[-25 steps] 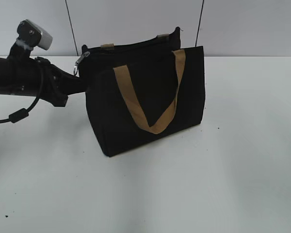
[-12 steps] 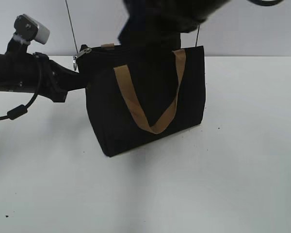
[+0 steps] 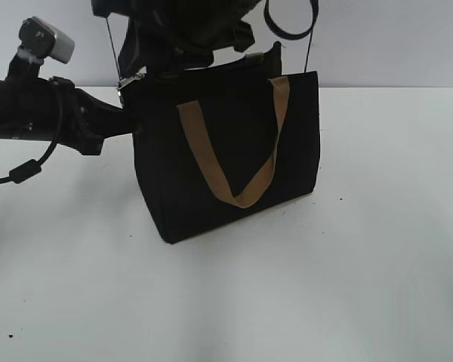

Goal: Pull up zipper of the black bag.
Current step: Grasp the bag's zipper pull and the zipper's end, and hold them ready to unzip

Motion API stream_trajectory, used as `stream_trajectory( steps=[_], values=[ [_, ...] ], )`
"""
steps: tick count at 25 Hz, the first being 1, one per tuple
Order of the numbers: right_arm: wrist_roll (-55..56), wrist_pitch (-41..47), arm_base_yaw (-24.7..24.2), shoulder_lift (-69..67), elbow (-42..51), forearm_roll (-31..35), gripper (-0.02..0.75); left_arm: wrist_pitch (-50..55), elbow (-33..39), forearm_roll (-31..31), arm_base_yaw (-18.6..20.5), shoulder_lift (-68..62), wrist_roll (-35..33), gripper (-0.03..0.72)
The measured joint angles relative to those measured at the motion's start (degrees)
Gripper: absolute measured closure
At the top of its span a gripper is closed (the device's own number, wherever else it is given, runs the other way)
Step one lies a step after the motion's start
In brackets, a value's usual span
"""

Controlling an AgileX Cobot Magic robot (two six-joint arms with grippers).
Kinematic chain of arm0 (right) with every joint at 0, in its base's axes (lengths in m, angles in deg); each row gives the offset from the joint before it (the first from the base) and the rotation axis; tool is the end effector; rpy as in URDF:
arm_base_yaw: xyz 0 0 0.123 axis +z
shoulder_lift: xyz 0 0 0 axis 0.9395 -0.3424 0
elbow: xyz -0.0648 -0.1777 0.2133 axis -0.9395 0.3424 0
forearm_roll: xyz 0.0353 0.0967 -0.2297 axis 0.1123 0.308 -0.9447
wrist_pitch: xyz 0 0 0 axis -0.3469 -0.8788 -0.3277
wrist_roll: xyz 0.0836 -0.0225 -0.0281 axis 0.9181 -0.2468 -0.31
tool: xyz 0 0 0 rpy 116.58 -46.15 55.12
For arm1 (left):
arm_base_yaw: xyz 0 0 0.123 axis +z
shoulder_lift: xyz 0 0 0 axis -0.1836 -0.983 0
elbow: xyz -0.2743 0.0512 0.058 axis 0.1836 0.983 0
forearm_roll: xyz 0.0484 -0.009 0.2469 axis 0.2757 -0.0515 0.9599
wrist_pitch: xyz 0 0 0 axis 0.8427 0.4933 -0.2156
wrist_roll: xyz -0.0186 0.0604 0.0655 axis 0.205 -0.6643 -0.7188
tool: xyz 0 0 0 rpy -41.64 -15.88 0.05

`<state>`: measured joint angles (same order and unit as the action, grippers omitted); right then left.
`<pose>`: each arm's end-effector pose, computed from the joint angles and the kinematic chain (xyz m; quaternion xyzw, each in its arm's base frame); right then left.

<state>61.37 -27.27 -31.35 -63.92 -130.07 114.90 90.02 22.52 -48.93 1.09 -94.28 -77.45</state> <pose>0.3110 0.2845 0.3259 -0.2053 0.8933 0.3088 0.2539 0.3225 -0.1086 0.1983 0.3844 0.7686 -0.2181 0.4625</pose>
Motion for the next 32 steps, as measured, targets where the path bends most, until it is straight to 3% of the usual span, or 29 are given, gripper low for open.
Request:
stream_trajectory(
  steps=[18,32],
  values=[
    [1.3,-5.2,2.1,-5.9,-0.2,0.2,0.504,0.2,0.0,0.0,0.0,0.0,0.2,0.674],
    [2.3,-9.5,2.9,-8.0,-0.2,-4.0,0.503,0.3,0.0,0.0,0.0,0.0,0.2,0.674]
  ],
)
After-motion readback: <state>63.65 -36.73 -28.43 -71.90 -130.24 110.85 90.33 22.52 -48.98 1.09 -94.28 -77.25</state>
